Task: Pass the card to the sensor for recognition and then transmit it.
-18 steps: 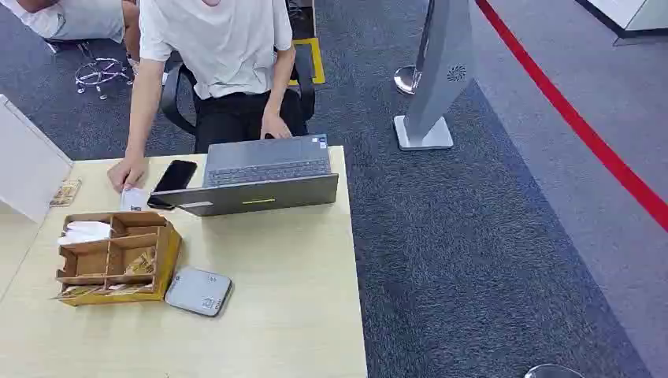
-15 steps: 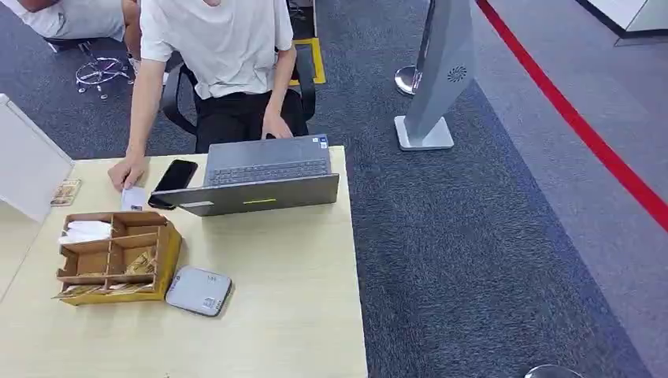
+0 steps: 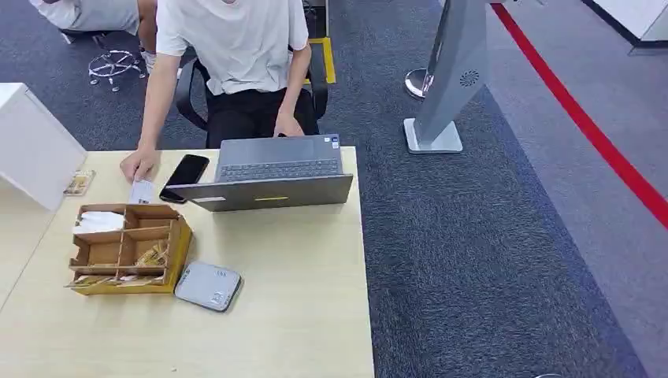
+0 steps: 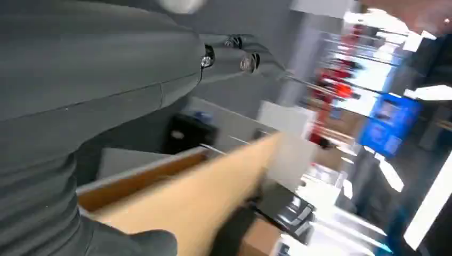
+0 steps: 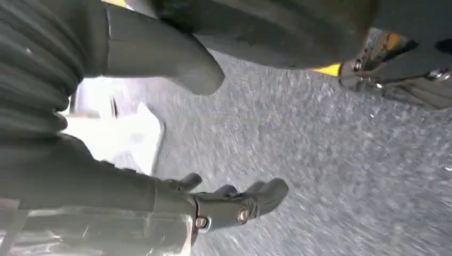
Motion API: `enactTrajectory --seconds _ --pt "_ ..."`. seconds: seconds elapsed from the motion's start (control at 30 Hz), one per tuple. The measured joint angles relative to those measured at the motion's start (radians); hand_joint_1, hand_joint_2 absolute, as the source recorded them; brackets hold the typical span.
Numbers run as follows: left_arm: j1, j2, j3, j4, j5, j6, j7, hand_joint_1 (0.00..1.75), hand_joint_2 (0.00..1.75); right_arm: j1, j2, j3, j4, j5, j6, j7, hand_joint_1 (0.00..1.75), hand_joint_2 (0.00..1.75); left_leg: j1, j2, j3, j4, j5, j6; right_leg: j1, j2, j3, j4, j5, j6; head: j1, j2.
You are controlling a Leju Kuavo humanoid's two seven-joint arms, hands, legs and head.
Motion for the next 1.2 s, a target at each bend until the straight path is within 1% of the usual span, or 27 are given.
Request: enactTrajectory --seconds 0.03,0.07,0.1,0.13,0.17,0.2,0.23,0.27,0.3,0.33,0.37,0.4,0.43,0.47,0.5,0.53,0.57,0.6,0.63,0.7,0.73,0.8,0.87,0.97,1.2 --pt "-0.024 -0.006 0.014 -0.079 -0.081 -0.018 0.0 0.0 1.75 -0.005 0.0 0.0 0.0 0.004 0.007 -0.004 0.0 1.75 0.0 -0.003 0.0 -0.002 0.0 -0.001 0.0 -0.002 0.003 0.0 0.0 0.0 -0.001 0.0" --pt "-0.052 -0.02 0.051 -0.138 -0.123 -0.097 0.0 0.0 1.75 -0.009 -0.002 0.0 0.0 0.005 0.008 -0.006 0.0 1.75 0.0 0.003 0.003 -0.002 -0.001 -0.002 0.0 0.002 0.002 0.0 0.001 -0.003 -0.001 0.0" --pt "-0.067 -0.034 0.113 -0.204 -0.135 -0.243 0.001 0.0 1.75 -0.011 -0.002 -0.001 0.0 0.005 0.006 -0.003 0.0 1.75 0.0 0.014 0.007 -0.002 -0.002 -0.004 0.0 0.012 0.0 0.001 0.004 -0.006 -0.002 0.0" --pt "-0.091 -0.048 0.149 -0.257 -0.135 -0.358 0.002 0.0 1.75 -0.011 -0.001 -0.002 0.0 0.005 0.0 0.007 0.0 1.75 0.001 0.02 0.009 -0.001 -0.002 -0.004 0.001 0.018 -0.004 0.001 0.006 -0.005 -0.008 0.0" --pt "-0.126 -0.077 0.183 -0.332 -0.152 -0.496 0.0 0.0 1.75 -0.008 -0.001 -0.003 0.0 0.005 -0.003 0.019 0.0 1.75 0.002 0.02 0.007 0.0 -0.002 -0.004 0.002 0.02 -0.004 0.0 0.007 -0.003 -0.013 0.0" --pt "-0.162 -0.103 0.207 -0.441 -0.239 -0.666 0.0 0.0 1.75 -0.005 -0.001 -0.006 0.001 0.011 -0.005 0.036 0.0 1.75 0.001 0.018 0.002 -0.001 0.001 0.0 0.001 0.017 0.002 0.001 0.007 -0.002 -0.006 0.0" --pt "-0.121 -0.104 0.195 -0.529 -0.347 -0.739 0.0 0.0 1.75 -0.006 0.0 -0.006 0.002 0.021 -0.006 0.039 0.0 1.75 0.001 0.02 0.008 0.0 0.0 -0.002 0.001 0.019 -0.004 -0.001 0.008 -0.003 0.001 0.0" --pt "-0.033 -0.101 0.161 -0.631 -0.52 -0.779 0.001 0.0 1.75 -0.01 0.005 -0.006 0.002 0.027 -0.007 0.039 0.0 1.75 0.0 0.035 0.016 0.001 -0.007 -0.009 -0.001 0.034 -0.013 -0.002 0.009 -0.006 0.008 0.0" --pt "0.02 -0.097 0.114 -0.703 -0.674 -0.757 0.002 0.0 1.75 -0.011 0.006 -0.008 0.002 0.028 -0.006 0.039 0.0 1.75 -0.002 0.047 0.017 0.001 -0.007 -0.007 -0.002 0.047 -0.016 -0.002 0.011 -0.006 -0.001 0.0" --pt "0.032 -0.09 0.022 -0.768 -0.823 -0.686 0.006 0.0 1.75 -0.01 0.008 -0.011 0.002 0.035 -0.004 0.039 0.0 1.75 -0.002 0.047 0.014 0.001 -0.005 -0.003 -0.002 0.047 -0.016 -0.001 0.012 -0.004 -0.013 0.0" --pt "0.041 -0.089 -0.057 -0.813 -0.911 -0.576 0.005 0.0 1.75 -0.01 0.008 -0.013 0.002 0.036 -0.003 0.042 0.0 1.75 -0.001 0.045 0.012 0.0 -0.005 -0.003 -0.001 0.045 -0.015 -0.001 0.012 -0.004 -0.013 0.0" --pt "0.083 -0.086 -0.172 -0.855 -0.948 -0.432 0.002 0.0 1.75 -0.015 0.008 -0.016 0.002 0.037 -0.002 0.041 0.0 1.75 0.0 0.045 0.012 0.0 -0.006 -0.005 0.0 0.045 -0.013 0.0 0.012 -0.004 -0.008 0.0" --pt "0.117 -0.079 -0.323 -0.896 -0.919 -0.235 0.0 0.0 1.75 -0.016 0.009 -0.019 0.002 0.037 -0.001 0.041 0.0 1.75 0.0 0.046 0.012 -0.001 -0.006 -0.006 -0.001 0.045 -0.01 0.0 0.013 -0.005 -0.009 0.0" --pt "0.132 -0.07 -0.485 -0.923 -0.84 0.021 0.0 0.0 1.75 -0.016 0.01 -0.022 0.002 0.037 0.0 0.041 0.0 1.75 -0.001 0.045 0.01 -0.001 -0.005 -0.004 -0.001 0.044 -0.008 0.0 0.014 -0.004 -0.013 0.0" --pt "0.135 -0.062 -0.615 -0.94 -0.779 0.297 0.0 0.0 1.75 -0.015 0.01 -0.023 0.002 0.038 0.002 0.041 0.0 1.75 -0.001 0.043 0.01 -0.001 -0.005 -0.004 -0.001 0.042 -0.007 0.0 0.013 -0.004 -0.01 0.0" --pt "0.14 -0.056 -0.703 -0.95 -0.758 0.529 0.001 0.0 1.75 -0.014 0.011 -0.024 0.002 0.039 0.002 0.041 0.0 1.75 -0.001 0.042 0.011 0.0 -0.005 -0.003 -0.001 0.041 -0.007 0.0 0.013 -0.004 -0.009 0.0" --pt "0.147 -0.054 -0.766 -0.963 -0.771 0.63 0.003 0.0 1.75 -0.013 0.012 -0.025 0.003 0.04 0.002 0.043 0.0 1.75 -0.001 0.041 0.012 0.0 -0.005 -0.003 -0.001 0.04 -0.006 0.0 0.013 -0.004 -0.014 0.0" --pt "0.15 -0.054 -0.826 -0.969 -0.809 0.626 0.007 0.0 1.75 -0.013 0.013 -0.027 0.003 0.041 0.0 0.045 0.0 1.75 -0.001 0.038 0.011 0.0 -0.004 -0.002 -0.001 0.037 -0.005 -0.001 0.011 -0.001 -0.013 0.0" --pt "0.151 -0.054 -0.876 -0.971 -0.847 0.618 0.004 0.0 1.75 -0.014 0.013 -0.028 0.003 0.046 -0.001 0.047 0.0 1.75 -0.001 0.035 0.011 0.0 -0.004 -0.002 -0.001 0.035 -0.006 -0.001 0.011 -0.001 -0.01 0.0" --pt "0.148 -0.058 -0.968 -0.976 -0.942 0.588 0.003 0.0 1.75 -0.016 0.013 -0.029 0.003 0.057 0.001 0.051 0.0 1.75 -0.001 0.034 0.01 0.0 -0.004 -0.002 -0.001 0.034 -0.004 -0.001 0.011 -0.001 -0.01 0.0" --pt "0.146 -0.06 -1.002 -0.976 -0.981 0.578 0.003 0.0 1.75 -0.016 0.014 -0.03 0.003 0.058 0.004 0.053 0.0 1.75 -0.001 0.034 0.01 0.0 -0.004 -0.002 -0.001 0.034 -0.004 -0.001 0.011 -0.001 -0.011 0.0" --pt "0.139 -0.062 -1.044 -0.976 -1.034 0.572 0.003 0.0 1.75 -0.015 0.015 -0.031 0.003 0.059 0.004 0.053 0.0 1.75 -0.001 0.034 0.01 0.0 -0.003 -0.002 -0.001 0.034 -0.004 -0.001 0.011 -0.001 -0.011 0.0" --pt "0.129 -0.062 -1.069 -0.972 -1.076 0.571 0.003 0.0 1.75 -0.015 0.016 -0.032 0.003 0.067 0.006 0.053 0.0 1.75 -0.001 0.034 0.01 0.0 -0.003 -0.002 -0.001 0.034 -0.004 0.0 0.012 -0.001 -0.011 0.0" --pt "0.115 -0.062 -1.084 -0.957 -1.134 0.571 0.004 0.0 1.75 -0.015 0.016 -0.035 0.003 0.075 0.009 0.053 0.0 1.75 -0.001 0.034 0.01 0.0 -0.003 -0.002 -0.001 0.034 -0.004 0.0 0.011 -0.001 -0.011 0.0" --pt "0.098 -0.062 -1.094 -0.904 -1.182 0.571 0.004 0.0 1.75 -0.015 0.018 -0.053 0.003 0.088 0.01 0.053 0.0 1.75 -0.001 0.034 0.01 0.0 -0.003 -0.002 -0.001 0.034 -0.004 0.0 0.011 -0.001 -0.011 0.0"
